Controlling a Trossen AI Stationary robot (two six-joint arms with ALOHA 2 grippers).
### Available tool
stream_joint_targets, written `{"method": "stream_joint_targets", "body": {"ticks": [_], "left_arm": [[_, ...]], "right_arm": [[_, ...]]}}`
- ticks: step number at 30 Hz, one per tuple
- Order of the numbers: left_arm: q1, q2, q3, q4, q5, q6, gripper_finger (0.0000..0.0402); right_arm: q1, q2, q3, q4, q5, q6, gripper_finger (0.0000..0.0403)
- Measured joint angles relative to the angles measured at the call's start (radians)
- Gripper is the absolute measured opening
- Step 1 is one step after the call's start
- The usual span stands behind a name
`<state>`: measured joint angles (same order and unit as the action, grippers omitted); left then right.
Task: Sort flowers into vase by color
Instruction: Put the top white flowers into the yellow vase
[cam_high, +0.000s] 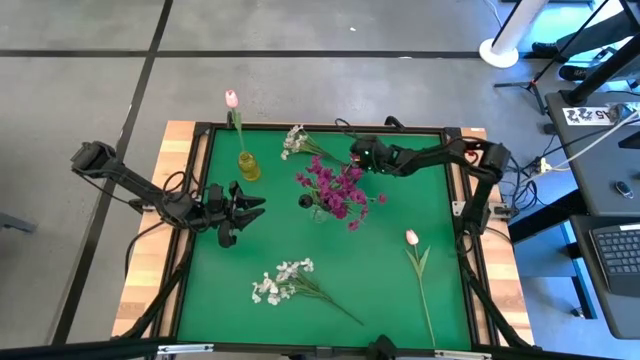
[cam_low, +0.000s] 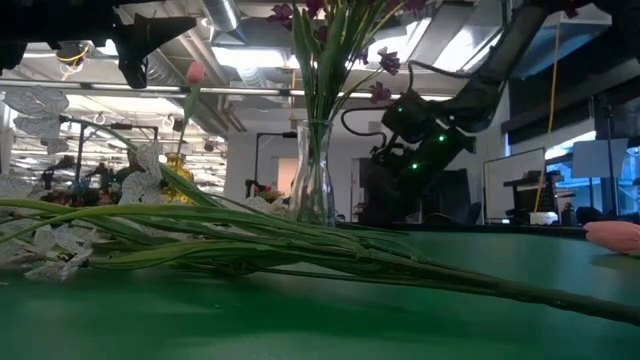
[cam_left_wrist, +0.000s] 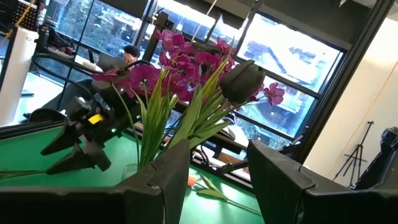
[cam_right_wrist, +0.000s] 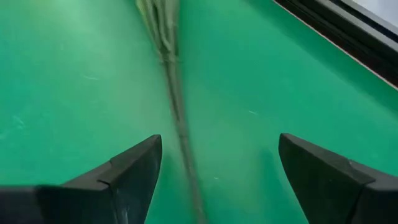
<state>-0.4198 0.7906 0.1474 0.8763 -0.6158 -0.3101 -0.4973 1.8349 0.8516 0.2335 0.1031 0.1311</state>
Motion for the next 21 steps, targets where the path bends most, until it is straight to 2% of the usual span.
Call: {"method": "stream_joint_targets", "body": {"ticks": [3,7,21], "left_arm": [[0.000,0.000,0.000,0.000,0.000,-0.001,0.0157],[0.000,0.000,0.000,0.001,0.000,-0.001,0.0157],[0.000,0.000,0.000,0.000,0.000,-0.001,0.0157]], "right_arm": [[-0.001,-0.002,0.009,-0.034,0.002,0.000,0.0309],[-0.001,-0.001,0.008,-0.096,0.008,-0.004,0.0266],[0.000,-0.009,0.011,-0.180,-0.039,-0.008,0.0047]]}}
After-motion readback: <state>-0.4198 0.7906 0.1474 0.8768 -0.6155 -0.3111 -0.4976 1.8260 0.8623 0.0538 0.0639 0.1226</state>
